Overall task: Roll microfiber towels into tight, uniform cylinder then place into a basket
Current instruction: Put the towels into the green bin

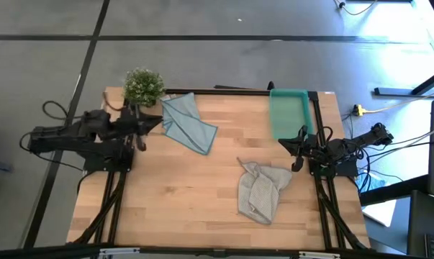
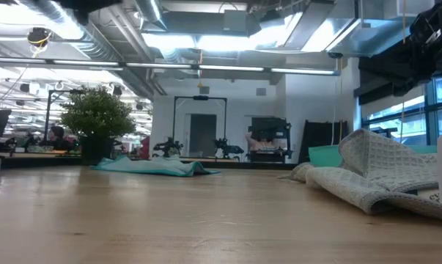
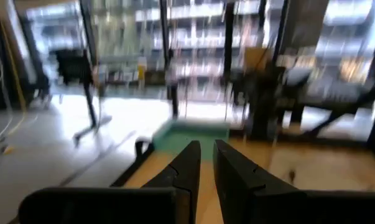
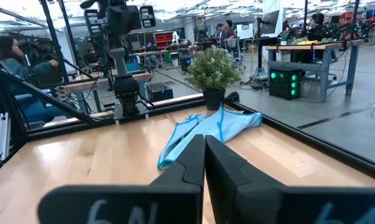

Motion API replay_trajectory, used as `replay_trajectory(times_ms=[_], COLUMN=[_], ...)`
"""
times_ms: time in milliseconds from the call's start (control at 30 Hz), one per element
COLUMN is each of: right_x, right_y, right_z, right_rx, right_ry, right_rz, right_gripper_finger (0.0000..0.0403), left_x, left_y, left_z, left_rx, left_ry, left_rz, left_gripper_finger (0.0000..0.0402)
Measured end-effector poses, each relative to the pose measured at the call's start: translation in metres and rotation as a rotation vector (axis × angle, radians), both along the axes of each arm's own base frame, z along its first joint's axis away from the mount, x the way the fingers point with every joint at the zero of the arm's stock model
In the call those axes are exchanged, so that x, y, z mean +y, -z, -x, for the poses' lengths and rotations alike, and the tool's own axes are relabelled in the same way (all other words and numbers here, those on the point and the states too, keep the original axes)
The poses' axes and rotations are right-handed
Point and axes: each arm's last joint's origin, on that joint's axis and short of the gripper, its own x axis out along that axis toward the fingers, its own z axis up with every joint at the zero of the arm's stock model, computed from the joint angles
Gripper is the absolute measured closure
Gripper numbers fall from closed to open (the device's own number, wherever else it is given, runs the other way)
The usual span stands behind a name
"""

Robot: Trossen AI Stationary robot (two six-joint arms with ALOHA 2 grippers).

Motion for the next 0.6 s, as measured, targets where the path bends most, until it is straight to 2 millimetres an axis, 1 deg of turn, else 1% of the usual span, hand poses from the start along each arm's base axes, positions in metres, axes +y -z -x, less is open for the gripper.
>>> replay_trajectory(times_ms=[100, 233, 300, 400, 600], right_x=[0.000, 0.000, 0.000, 0.000, 0.000], right_y=[0.000, 0.000, 0.000, 0.000, 0.000], right_z=[0.000, 0.000, 0.000, 0.000, 0.000], right_rx=[0.004, 0.005, 0.005, 0.005, 0.005], right_ry=[0.002, 0.002, 0.002, 0.002, 0.002], right_rz=[0.024, 0.027, 0.028, 0.028, 0.027], right_gripper_finger=[0.0389, 0.0389, 0.0389, 0.0389, 0.0389], left_x=[0.002, 0.005, 0.006, 0.007, 0.007], left_y=[-0.012, -0.024, -0.029, -0.031, -0.028], left_z=[-0.019, -0.041, -0.051, -0.061, -0.073], left_rx=[0.135, 0.255, 0.277, 0.293, 0.307], left_ry=[-0.039, -0.137, -0.186, -0.195, -0.186], left_rz=[0.012, 0.045, 0.054, 0.061, 0.070], left_gripper_finger=[0.0360, 0.0360, 0.0360, 0.0360, 0.0360])
